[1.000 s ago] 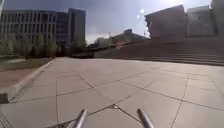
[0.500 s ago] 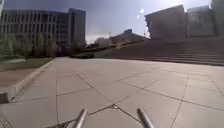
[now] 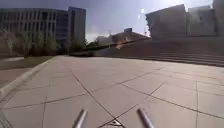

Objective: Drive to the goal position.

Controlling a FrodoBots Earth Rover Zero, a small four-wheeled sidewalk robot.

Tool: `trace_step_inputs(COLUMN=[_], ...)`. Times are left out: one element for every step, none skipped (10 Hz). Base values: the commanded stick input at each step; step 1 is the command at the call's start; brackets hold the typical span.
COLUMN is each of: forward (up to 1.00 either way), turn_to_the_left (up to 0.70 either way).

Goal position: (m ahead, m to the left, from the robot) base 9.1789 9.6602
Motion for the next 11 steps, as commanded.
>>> trace_step_inputs(forward=[0.00,0.00,0.63,1.00,1.00,1.00,1.00,1.00,1.00,1.00,1.00], turn_to_the_left=[0.00,0.00,0.00,0.00,0.00,0.00,0.00,0.00,0.00,0.16,0.27])
